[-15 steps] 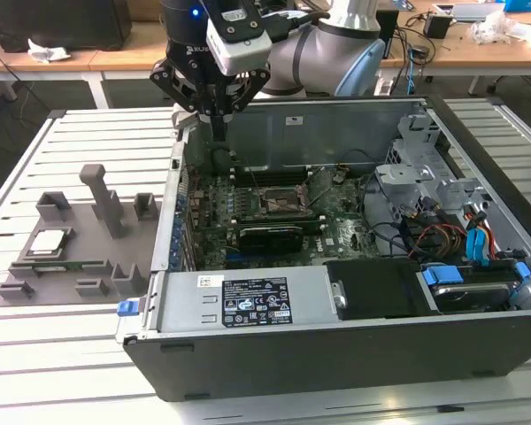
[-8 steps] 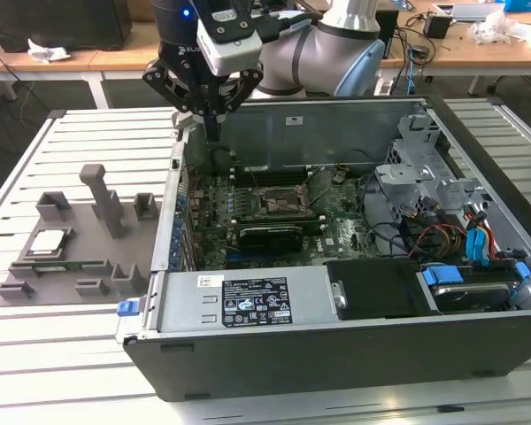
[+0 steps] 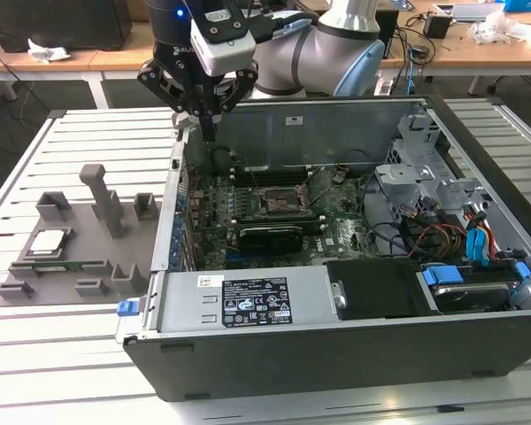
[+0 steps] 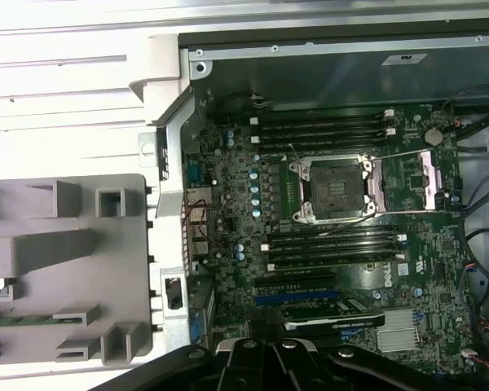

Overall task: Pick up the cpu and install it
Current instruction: 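Reach for the cpu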

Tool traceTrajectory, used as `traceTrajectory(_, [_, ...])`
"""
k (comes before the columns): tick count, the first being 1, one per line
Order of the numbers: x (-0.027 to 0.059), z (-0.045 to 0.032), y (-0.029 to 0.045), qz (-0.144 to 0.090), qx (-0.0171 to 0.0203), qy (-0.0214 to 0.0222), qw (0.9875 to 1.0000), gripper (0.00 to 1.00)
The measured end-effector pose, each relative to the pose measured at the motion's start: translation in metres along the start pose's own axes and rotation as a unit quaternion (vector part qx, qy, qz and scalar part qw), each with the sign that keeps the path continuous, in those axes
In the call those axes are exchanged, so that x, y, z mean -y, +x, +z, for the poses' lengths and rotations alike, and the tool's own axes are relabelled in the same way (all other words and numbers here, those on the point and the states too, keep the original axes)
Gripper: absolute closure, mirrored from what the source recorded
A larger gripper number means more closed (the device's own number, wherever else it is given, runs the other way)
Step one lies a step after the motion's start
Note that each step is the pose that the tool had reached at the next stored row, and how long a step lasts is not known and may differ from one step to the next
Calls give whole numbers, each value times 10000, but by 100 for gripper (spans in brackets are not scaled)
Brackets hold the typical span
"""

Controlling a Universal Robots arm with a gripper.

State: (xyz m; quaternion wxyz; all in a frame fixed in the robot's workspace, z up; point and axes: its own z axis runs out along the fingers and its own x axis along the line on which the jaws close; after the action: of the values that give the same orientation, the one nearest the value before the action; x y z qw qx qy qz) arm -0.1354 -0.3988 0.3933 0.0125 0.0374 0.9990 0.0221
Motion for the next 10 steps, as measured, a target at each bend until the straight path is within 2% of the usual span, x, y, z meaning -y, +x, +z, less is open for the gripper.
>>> traceTrajectory(6, [4, -1, 49, 0, 0, 0, 10000, 89])
traceTrajectory(10, [10, -3, 138, 0, 0, 0, 10000, 89])
